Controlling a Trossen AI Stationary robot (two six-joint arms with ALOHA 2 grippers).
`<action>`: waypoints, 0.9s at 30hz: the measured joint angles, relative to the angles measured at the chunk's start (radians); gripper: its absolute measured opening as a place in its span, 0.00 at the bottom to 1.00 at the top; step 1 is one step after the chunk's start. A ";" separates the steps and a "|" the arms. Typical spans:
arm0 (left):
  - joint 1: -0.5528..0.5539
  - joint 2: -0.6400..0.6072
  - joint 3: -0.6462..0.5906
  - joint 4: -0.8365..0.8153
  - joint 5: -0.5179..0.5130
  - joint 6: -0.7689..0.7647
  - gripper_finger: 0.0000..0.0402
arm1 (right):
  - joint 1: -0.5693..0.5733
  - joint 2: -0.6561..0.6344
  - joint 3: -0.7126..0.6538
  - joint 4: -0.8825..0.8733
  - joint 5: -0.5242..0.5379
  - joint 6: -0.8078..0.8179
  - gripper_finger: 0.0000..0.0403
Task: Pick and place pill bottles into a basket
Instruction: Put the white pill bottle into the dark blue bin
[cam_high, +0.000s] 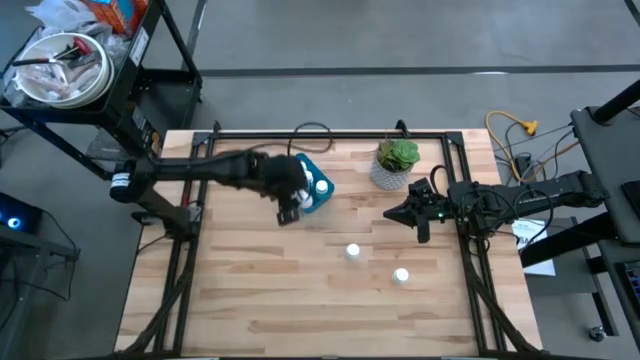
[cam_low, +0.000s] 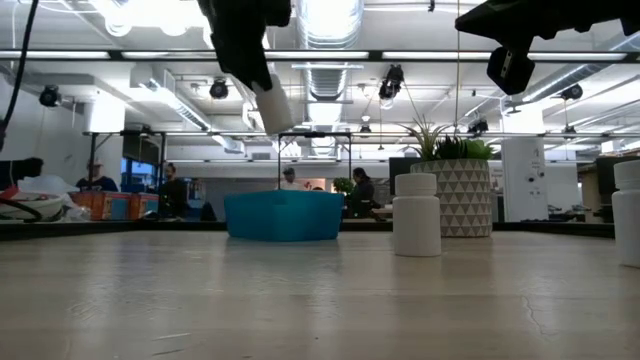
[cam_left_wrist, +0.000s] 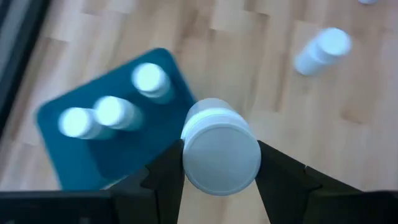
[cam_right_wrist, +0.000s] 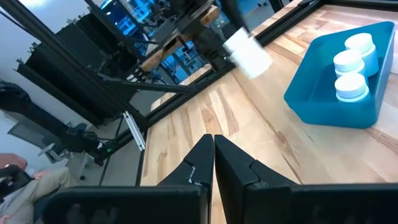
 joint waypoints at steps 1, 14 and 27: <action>0.021 0.002 0.006 0.000 0.000 0.017 0.40 | 0.000 0.000 0.000 0.000 0.000 0.000 0.02; 0.143 0.129 0.061 0.010 0.033 0.174 0.40 | 0.000 0.000 0.000 -0.003 0.009 -0.008 0.02; 0.154 0.257 0.083 -0.007 0.046 0.214 0.40 | 0.000 0.000 0.000 -0.006 0.010 -0.008 0.02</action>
